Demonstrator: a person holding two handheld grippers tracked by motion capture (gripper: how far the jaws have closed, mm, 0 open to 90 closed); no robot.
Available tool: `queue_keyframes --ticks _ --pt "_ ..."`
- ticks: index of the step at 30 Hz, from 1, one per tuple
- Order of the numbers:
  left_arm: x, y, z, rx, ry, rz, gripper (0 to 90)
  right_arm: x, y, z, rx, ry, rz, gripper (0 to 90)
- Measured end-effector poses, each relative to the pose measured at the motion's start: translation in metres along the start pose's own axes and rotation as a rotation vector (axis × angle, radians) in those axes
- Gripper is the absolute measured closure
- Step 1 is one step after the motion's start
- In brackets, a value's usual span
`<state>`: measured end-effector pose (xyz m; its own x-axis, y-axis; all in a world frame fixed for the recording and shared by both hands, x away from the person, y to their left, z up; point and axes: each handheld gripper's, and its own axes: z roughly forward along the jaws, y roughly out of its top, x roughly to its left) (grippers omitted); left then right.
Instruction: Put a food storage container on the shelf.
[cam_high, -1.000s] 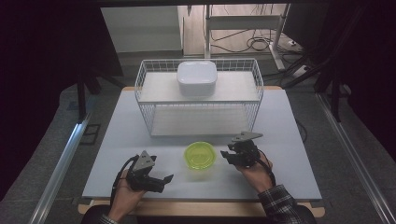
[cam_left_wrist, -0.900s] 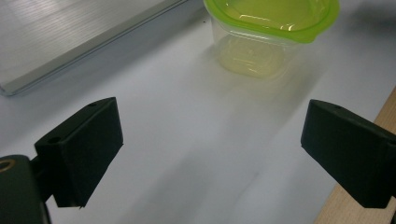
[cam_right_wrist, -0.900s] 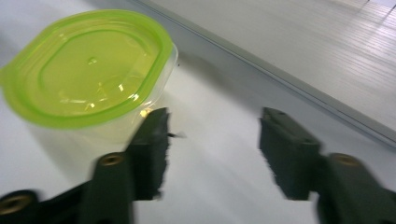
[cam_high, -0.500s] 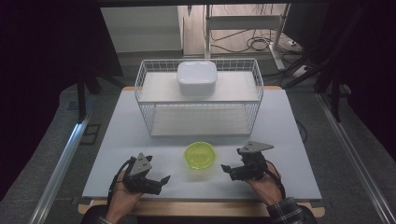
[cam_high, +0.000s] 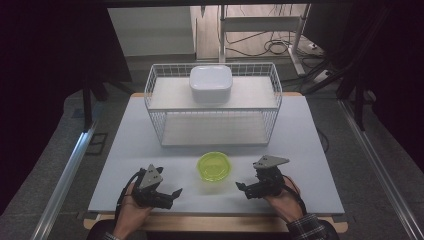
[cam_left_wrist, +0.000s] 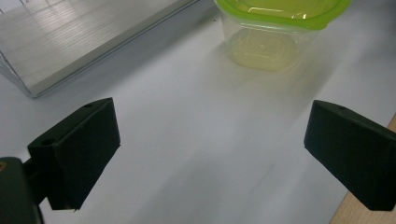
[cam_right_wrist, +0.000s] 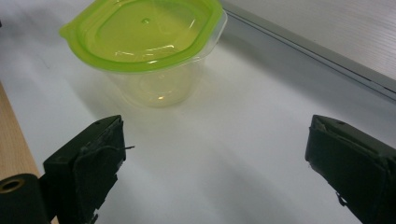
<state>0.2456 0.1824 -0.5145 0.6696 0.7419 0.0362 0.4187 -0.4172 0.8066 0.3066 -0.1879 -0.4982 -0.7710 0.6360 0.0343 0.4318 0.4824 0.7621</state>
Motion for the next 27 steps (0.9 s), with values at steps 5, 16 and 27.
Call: queue_keyframes --ticks 5,16,27 --pt "0.0 0.0 0.001 0.001 0.0 0.001 3.1 0.0 0.001 0.001 -0.002 -0.006 0.016 2.6" --pt "0.0 0.0 0.002 0.002 0.0 0.0 3.2 0.0 0.01 0.001 0.007 -0.017 0.04 2.9" --pt "-0.001 0.0 0.002 0.008 0.0 0.003 3.2 -0.006 0.022 0.0 0.005 0.029 0.087 18.3"
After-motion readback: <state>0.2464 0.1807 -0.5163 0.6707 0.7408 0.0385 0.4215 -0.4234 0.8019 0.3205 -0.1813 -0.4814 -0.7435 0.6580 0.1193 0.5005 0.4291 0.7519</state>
